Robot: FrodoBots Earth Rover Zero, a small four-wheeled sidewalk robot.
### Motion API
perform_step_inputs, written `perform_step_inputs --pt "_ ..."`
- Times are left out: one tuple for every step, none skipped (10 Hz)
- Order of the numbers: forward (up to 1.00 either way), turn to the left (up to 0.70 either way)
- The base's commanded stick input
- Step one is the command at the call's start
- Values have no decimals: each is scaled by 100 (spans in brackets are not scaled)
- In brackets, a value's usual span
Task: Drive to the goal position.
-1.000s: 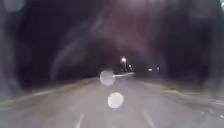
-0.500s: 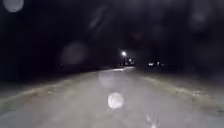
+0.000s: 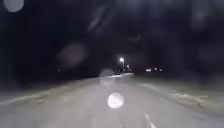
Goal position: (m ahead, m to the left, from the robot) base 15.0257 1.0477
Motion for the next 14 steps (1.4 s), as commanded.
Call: perform_step_inputs --pt "100 0" --pt "100 0" --pt "100 0" --pt "100 0" --pt "100 0" --pt "100 0" --pt "100 0" --pt "100 0" --pt "100 0" --pt "100 0" --pt "100 0" --pt "100 0" --pt "100 0" --pt "100 0"
